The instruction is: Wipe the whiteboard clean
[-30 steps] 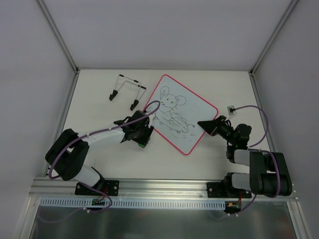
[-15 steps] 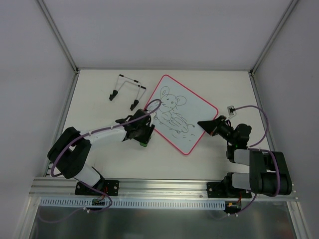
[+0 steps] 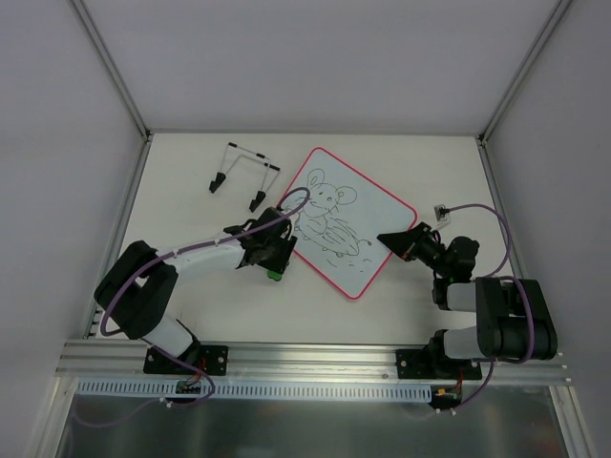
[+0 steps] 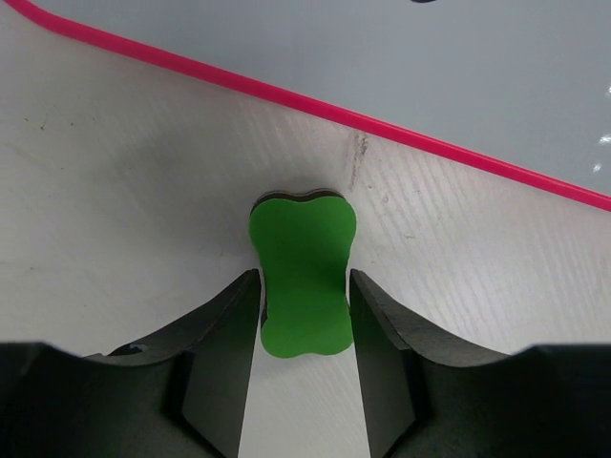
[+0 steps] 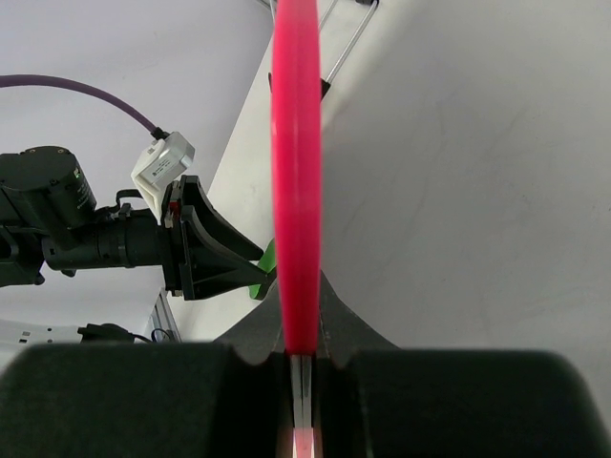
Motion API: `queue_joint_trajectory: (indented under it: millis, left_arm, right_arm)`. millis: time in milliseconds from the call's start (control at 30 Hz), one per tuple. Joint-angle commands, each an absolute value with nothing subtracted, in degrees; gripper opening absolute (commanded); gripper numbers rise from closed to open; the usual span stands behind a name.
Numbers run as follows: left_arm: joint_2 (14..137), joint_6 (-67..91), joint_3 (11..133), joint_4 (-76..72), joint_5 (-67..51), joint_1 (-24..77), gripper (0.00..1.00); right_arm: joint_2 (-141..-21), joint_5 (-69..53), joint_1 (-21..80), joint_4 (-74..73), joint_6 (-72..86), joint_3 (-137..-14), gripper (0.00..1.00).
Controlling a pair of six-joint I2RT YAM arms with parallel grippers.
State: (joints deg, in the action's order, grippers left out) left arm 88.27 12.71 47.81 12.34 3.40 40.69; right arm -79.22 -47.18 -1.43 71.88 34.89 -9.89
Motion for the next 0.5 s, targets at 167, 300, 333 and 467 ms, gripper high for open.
queue_joint_trajectory:
  millis: [167,300,333,467]
  left_arm:
    - [89.8,13.6,50.3,12.5,4.5,41.9,0.38]
    - [90.0,13.6,50.2,12.6,4.4,42.1,0.38]
    - [90.0,13.6,50.1,12.6,4.3,42.2,0.39]
    - [90.1,13.5,50.1,12.7,4.6,42.5,0.42]
  right_arm:
    - [-79.0,-47.2,-1.8,86.6,29.4,-9.2,0.00]
    - [-78.9,-46.8,-1.8,86.4,28.2,-9.2,0.00]
    - [-79.0,-46.8,-1.8,86.4,28.0,-9.2,0.00]
    - [-79.2,-46.6,-1.8,86.3,27.6,-9.1,0.00]
